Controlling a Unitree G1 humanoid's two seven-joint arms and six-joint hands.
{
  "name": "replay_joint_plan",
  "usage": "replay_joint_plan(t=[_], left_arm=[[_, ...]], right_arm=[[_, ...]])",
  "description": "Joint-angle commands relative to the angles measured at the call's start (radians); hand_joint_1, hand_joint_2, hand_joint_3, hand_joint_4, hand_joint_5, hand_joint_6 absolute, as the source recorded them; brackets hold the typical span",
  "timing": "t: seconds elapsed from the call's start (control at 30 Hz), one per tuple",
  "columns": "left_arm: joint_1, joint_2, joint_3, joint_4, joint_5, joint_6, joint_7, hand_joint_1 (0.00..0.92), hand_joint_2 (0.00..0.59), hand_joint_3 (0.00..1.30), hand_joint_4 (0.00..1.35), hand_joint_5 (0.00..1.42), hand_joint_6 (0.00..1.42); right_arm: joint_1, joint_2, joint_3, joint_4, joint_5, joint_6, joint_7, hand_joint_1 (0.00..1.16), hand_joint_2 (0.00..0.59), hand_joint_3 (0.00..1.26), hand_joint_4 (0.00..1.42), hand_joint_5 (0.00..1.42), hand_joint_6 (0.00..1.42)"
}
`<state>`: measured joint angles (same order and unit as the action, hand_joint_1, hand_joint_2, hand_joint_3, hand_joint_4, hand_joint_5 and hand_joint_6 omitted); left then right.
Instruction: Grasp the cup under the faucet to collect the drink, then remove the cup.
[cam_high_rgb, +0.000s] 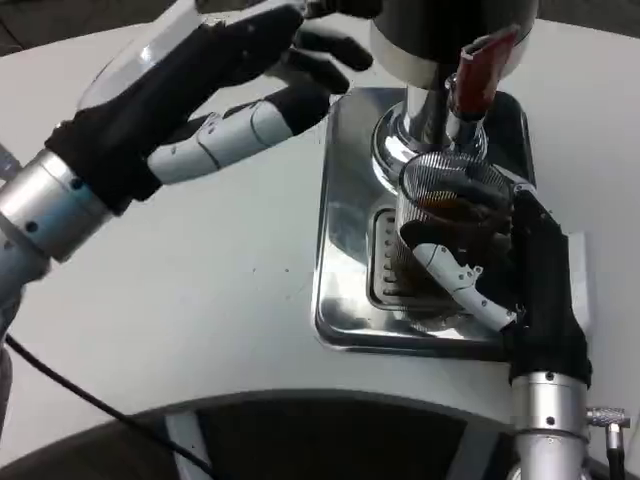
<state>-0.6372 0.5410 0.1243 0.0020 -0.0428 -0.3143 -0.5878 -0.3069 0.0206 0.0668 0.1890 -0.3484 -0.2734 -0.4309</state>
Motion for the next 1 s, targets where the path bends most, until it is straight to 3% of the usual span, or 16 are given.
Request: replay_joint_plan(t=[0.03, 0.33, 1.0], left_arm=[[0.081, 0.013, 0.026, -0.041, -0.021, 0.027, 0.021, 0.000, 0.133, 0.24, 0.35, 0.41, 0.43], [0.207, 0.023, 0.046, -0.044, 0.011, 0.046, 0.056, 0.000, 0.134, 0.24, 0.35, 0.41, 0.45], [0.281, 0.031, 0.014, 0.017, 0.057, 0.041, 0.087, 0.000, 0.140, 0.24, 0.34, 0.40, 0.44]], right_arm=[[0.028, 0.001, 0.000, -0.014, -0.003, -0.029, -0.006, 0.71, 0.247, 0.60, 0.70, 0.80, 0.74], [0.051, -0.006, -0.011, -0.051, -0.005, -0.044, -0.006, 0.74, 0.222, 0.67, 0.80, 0.94, 0.91], [0.147, -0.030, -0.022, -0.169, -0.001, -0.039, 0.028, 0.76, 0.209, 0.76, 0.90, 1.11, 1.12]])
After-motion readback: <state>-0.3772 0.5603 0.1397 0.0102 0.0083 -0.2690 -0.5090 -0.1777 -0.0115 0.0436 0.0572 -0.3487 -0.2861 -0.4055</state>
